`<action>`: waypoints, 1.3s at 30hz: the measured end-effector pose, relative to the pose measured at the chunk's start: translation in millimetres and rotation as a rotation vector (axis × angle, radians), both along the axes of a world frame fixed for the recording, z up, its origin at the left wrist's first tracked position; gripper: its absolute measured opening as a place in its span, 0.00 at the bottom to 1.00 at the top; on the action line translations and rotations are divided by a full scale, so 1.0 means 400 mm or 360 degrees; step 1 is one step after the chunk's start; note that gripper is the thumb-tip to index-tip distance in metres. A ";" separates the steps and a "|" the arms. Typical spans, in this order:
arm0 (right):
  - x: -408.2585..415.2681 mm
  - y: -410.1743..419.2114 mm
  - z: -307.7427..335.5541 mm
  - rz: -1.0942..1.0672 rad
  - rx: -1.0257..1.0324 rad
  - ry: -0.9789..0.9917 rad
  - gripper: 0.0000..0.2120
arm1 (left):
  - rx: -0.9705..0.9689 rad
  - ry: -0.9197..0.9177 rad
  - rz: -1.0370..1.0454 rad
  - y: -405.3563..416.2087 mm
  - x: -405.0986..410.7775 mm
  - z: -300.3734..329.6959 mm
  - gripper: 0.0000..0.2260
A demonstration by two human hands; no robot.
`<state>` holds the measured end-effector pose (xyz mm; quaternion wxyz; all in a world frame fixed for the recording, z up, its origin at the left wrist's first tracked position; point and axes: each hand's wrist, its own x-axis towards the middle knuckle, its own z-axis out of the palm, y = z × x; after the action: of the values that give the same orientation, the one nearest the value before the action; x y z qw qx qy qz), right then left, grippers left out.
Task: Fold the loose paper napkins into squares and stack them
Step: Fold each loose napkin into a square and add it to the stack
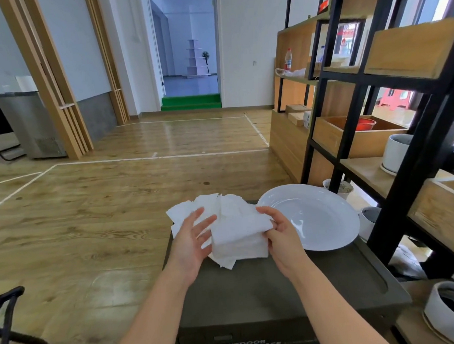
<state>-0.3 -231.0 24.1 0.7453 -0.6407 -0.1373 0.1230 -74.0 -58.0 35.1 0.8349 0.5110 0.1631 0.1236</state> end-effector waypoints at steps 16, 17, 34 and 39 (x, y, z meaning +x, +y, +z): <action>-0.027 -0.005 0.005 0.0055 -0.0127 0.0231 0.09 | 0.1108 0.0259 -0.0279 -0.007 -0.006 -0.002 0.04; -0.027 -0.008 -0.002 0.0104 -0.0114 0.0339 0.11 | 0.1122 0.0268 -0.0301 -0.004 -0.009 -0.004 0.05; -0.059 -0.011 -0.078 -0.0071 -0.0332 0.0157 0.08 | 0.1077 0.0228 -0.0022 -0.050 -0.021 -0.091 0.06; -0.045 -0.011 -0.082 -0.0079 -0.0314 0.0242 0.05 | 0.0987 0.0290 -0.0185 -0.049 -0.022 -0.082 0.08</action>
<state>-18.5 -235.5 -8.6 0.6898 -0.7029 -0.0515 0.1655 -82.7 -77.7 2.4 0.6271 0.7584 0.1622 0.0733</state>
